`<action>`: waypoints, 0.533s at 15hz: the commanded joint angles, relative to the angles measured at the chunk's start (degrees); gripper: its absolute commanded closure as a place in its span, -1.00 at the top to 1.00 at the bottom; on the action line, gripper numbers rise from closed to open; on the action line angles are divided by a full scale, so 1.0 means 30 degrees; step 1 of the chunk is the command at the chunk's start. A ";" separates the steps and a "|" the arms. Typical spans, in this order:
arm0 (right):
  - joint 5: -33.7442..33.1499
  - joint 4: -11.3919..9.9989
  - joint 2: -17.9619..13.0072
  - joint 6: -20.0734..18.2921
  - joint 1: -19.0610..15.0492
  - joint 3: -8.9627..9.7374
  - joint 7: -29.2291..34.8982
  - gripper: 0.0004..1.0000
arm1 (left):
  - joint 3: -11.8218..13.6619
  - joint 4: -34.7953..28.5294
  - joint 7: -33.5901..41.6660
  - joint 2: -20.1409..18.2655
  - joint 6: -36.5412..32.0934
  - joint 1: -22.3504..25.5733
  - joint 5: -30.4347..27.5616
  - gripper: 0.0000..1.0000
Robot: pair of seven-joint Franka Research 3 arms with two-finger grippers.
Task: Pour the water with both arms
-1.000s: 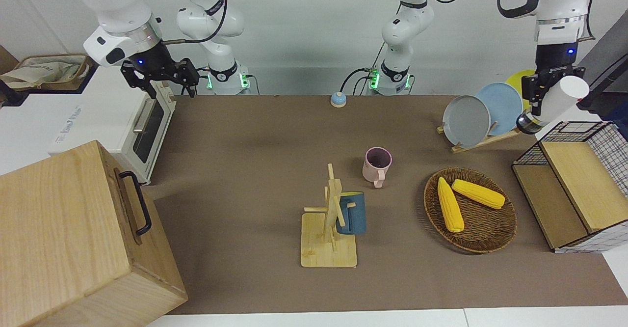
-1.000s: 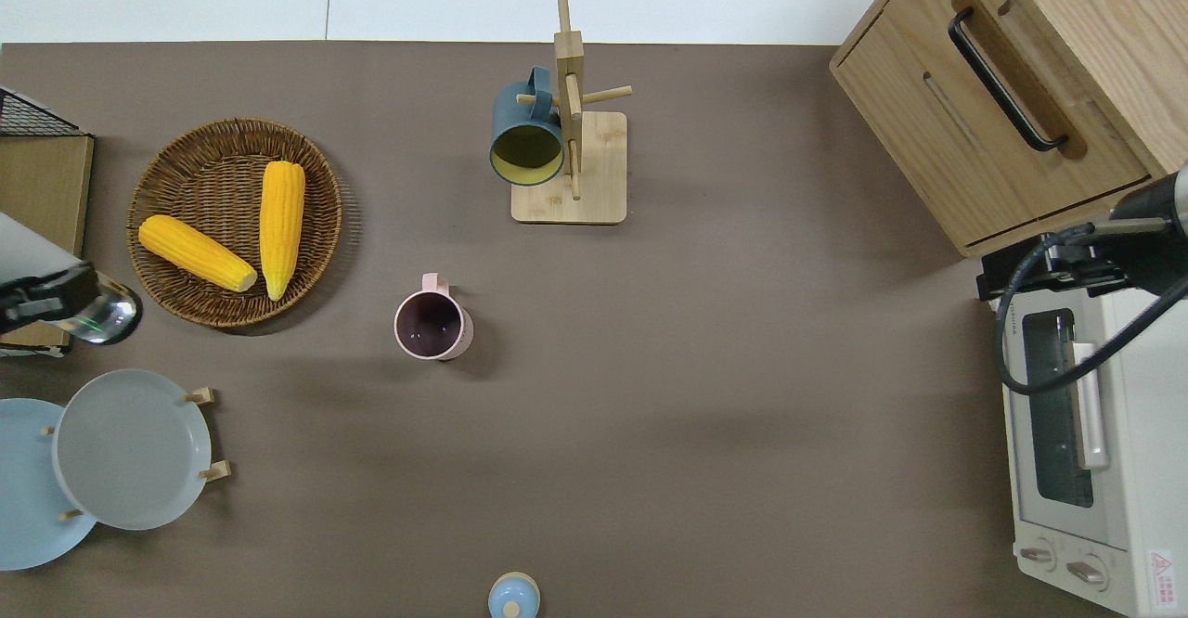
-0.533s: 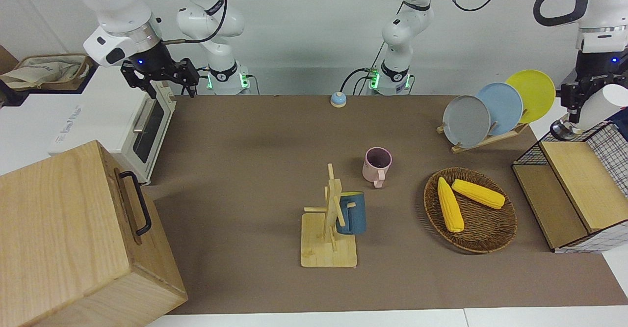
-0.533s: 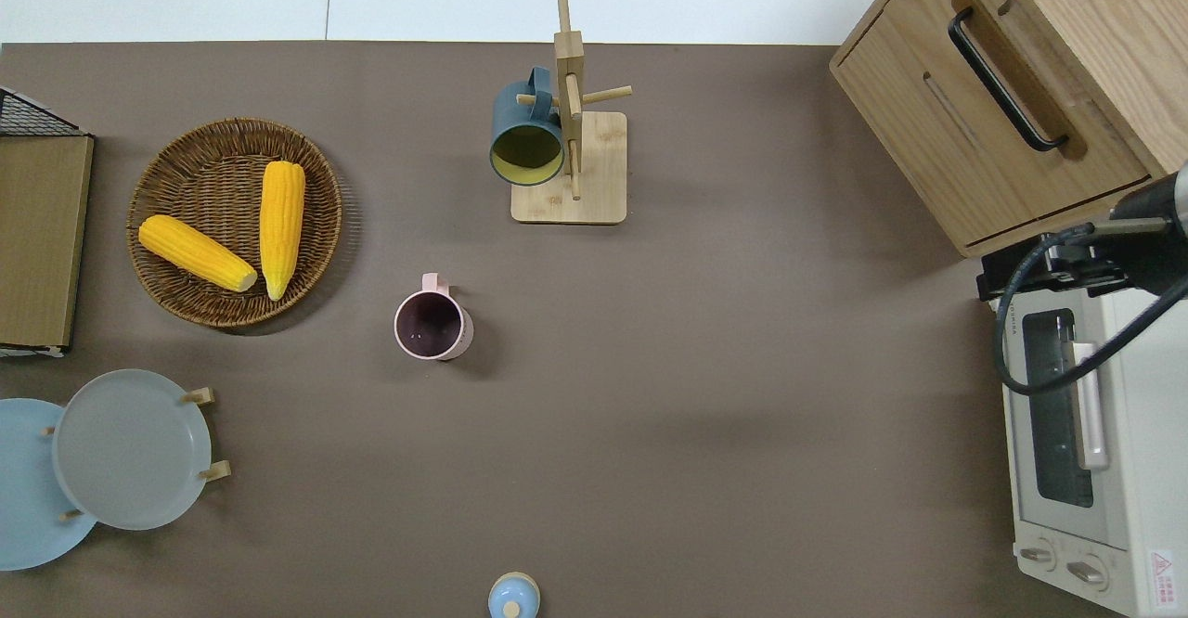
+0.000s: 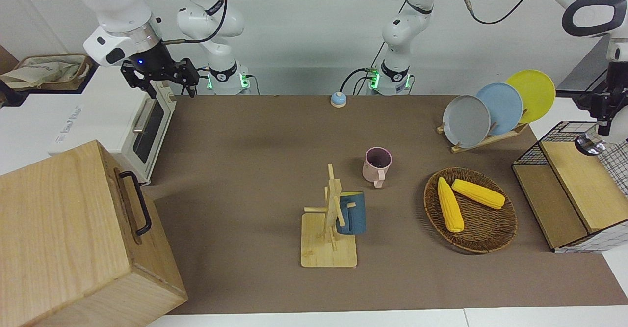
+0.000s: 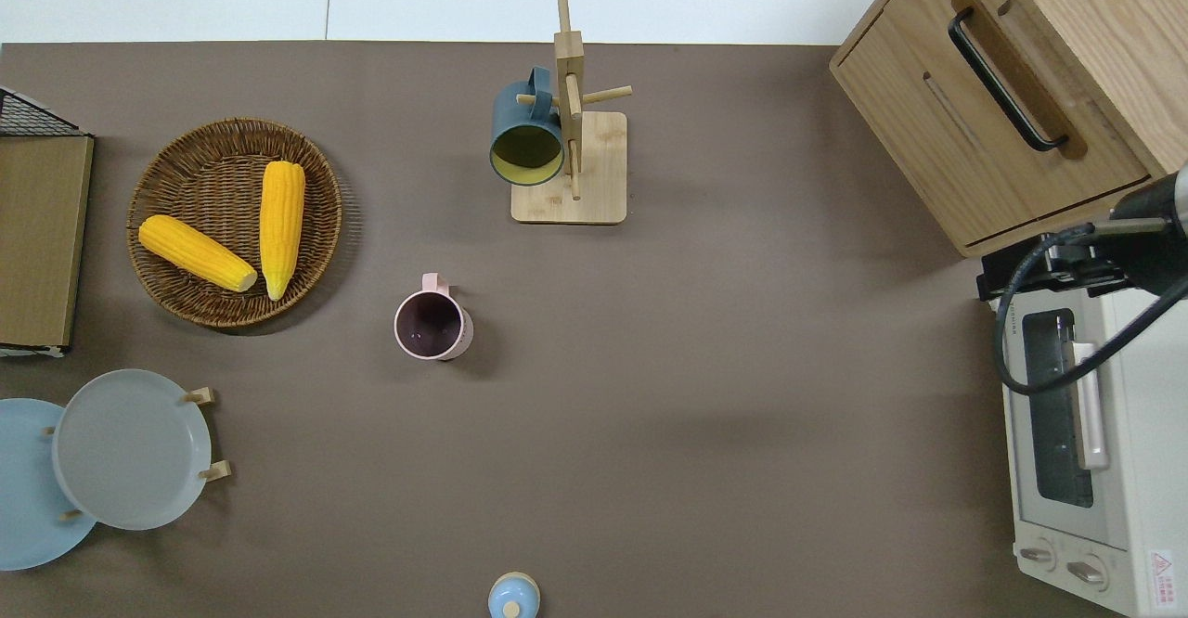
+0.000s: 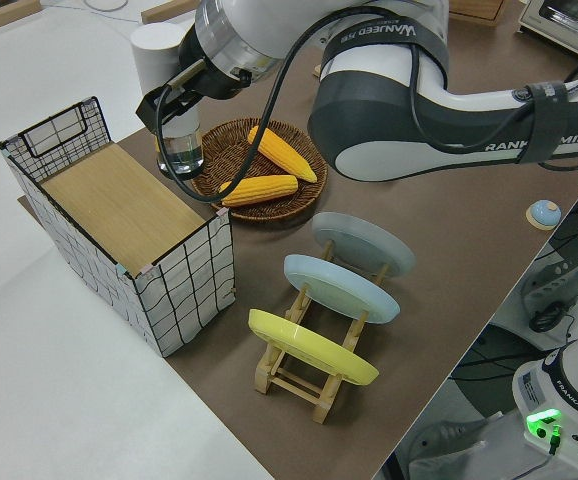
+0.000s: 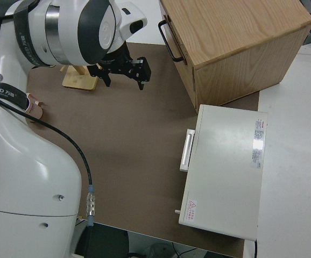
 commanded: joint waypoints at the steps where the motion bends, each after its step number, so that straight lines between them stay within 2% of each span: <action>1: 0.0266 -0.0442 -0.0362 0.0221 -0.0155 0.0031 -0.0390 0.98 | -0.0035 0.1663 0.1167 0.1516 0.0778 0.0065 -0.1091 -1.00; 6: 0.0266 -0.0442 -0.0362 0.0221 -0.0155 0.0031 -0.0390 0.98 | 0.0258 0.1664 0.3864 0.2572 0.1777 0.0329 -0.3667 -1.00; 8: 0.0295 -0.0442 -0.0362 0.0221 -0.0155 0.0031 -0.0390 0.98 | 0.0579 0.1635 0.4567 0.2836 0.2071 0.0329 -0.3935 -1.00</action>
